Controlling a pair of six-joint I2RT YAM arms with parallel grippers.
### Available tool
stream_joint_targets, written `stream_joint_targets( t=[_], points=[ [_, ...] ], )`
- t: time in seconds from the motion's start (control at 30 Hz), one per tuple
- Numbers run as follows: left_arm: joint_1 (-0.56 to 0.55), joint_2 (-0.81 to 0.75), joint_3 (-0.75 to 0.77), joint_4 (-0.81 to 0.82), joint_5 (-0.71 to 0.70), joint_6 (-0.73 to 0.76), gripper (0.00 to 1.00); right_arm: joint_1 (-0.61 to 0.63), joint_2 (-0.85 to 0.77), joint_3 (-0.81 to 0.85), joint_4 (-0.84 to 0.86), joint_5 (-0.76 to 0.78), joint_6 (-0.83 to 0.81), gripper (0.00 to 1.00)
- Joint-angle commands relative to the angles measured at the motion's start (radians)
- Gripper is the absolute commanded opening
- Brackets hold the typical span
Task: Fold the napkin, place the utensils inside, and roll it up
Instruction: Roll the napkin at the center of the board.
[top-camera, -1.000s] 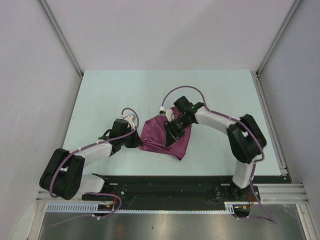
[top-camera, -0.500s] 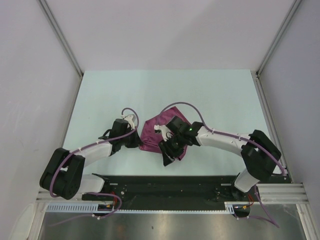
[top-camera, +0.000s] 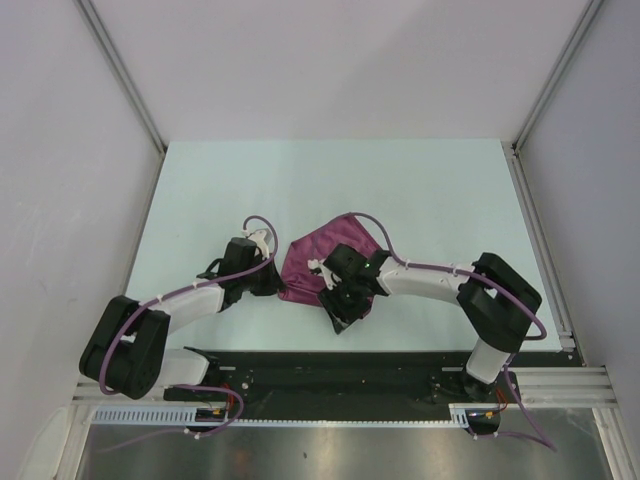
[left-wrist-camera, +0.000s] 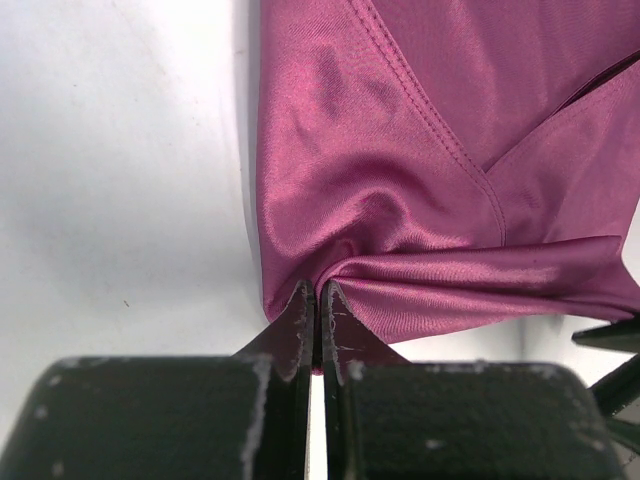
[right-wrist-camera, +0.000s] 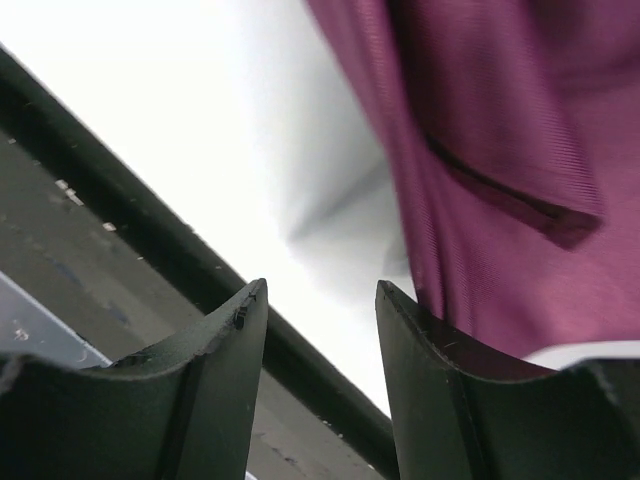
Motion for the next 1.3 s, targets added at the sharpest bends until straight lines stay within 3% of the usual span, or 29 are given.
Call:
stream_joint_targets(
  t=[0.0,0.77,1.07,1.27],
  points=[
    [0.011,0.006,0.027,0.004,-0.007,0.015,0.0,-0.033,-0.007,0.035,-0.022,0.058,-0.026,0.52],
    [0.011,0.013,0.035,0.004,0.005,0.016,0.0,-0.173,0.043,-0.028,-0.025,-0.02,-0.057,0.5],
    [0.011,0.035,0.052,-0.004,0.018,0.016,0.0,-0.119,-0.027,0.177,-0.097,0.014,-0.09,0.51],
    [0.011,0.049,0.056,-0.008,0.021,0.016,0.0,-0.101,0.005,0.263,-0.028,-0.003,-0.087,0.5]
  ],
)
